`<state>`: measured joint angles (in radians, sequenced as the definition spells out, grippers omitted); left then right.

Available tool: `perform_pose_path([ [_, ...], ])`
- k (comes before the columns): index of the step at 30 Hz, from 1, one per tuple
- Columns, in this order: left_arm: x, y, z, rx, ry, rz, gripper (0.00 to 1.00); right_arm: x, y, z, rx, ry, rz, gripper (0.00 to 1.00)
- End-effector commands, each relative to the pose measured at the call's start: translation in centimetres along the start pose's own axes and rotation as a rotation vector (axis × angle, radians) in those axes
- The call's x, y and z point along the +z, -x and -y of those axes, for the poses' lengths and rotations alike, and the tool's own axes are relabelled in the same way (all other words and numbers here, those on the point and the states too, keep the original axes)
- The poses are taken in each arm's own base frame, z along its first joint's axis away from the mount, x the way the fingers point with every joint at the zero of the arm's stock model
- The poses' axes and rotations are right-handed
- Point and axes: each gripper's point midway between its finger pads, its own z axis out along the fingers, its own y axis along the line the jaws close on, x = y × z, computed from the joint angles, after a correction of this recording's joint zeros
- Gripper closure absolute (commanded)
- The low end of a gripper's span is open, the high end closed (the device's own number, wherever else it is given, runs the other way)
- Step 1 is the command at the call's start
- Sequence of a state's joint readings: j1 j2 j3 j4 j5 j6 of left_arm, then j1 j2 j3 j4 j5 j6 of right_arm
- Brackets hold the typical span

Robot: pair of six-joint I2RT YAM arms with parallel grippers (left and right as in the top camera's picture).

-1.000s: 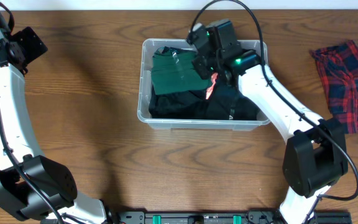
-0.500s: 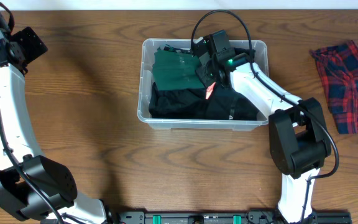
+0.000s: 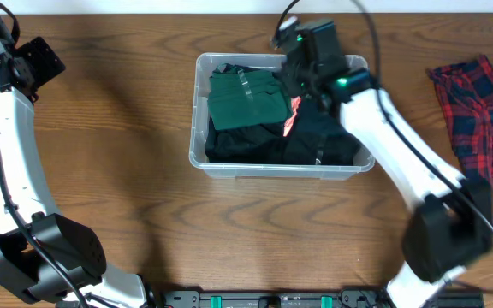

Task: Pack container
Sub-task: 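Press the green garment down into the bin with the right gripper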

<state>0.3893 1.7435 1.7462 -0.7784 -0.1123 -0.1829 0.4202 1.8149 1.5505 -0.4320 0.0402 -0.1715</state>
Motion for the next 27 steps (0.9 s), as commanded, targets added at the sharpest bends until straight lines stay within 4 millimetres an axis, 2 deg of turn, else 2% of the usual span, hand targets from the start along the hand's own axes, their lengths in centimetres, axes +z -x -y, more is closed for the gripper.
perform_pose_path([
  [1,-0.2,0.3,-0.3,0.0,0.012,0.009,0.02,-2.3,2.2,-0.8,0.045,0.049,0.07,0.8],
  [4,-0.2,0.3,-0.3,0.0,0.012,0.009,0.02,-2.7,3.0,-3.2,0.033,0.168,0.104,0.79],
  [9,-0.2,0.3,-0.3,0.0,0.012,0.009,0.02,-2.3,2.9,-7.7,0.0,0.318,0.102,0.79],
  [16,-0.2,0.3,-0.3,0.0,0.012,0.009,0.02,1.6,0.6,-12.7,-0.06,0.385,0.048,0.76],
  [18,-0.2,0.3,-0.3,0.0,0.012,0.009,0.02,3.3,-0.8,-13.7,-0.093,0.396,0.019,0.76],
  [22,-0.2,0.3,-0.3,0.0,0.012,0.009,0.02,6.4,-3.5,-14.3,-0.09,0.402,-0.043,0.75],
  [25,-0.2,0.3,-0.3,0.0,0.012,0.009,0.02,8.0,-5.3,-14.3,-0.084,0.402,-0.086,0.71],
  [27,-0.2,0.3,-0.3,0.0,0.012,0.009,0.02,8.4,-5.7,-14.4,-0.083,0.403,-0.095,0.69],
])
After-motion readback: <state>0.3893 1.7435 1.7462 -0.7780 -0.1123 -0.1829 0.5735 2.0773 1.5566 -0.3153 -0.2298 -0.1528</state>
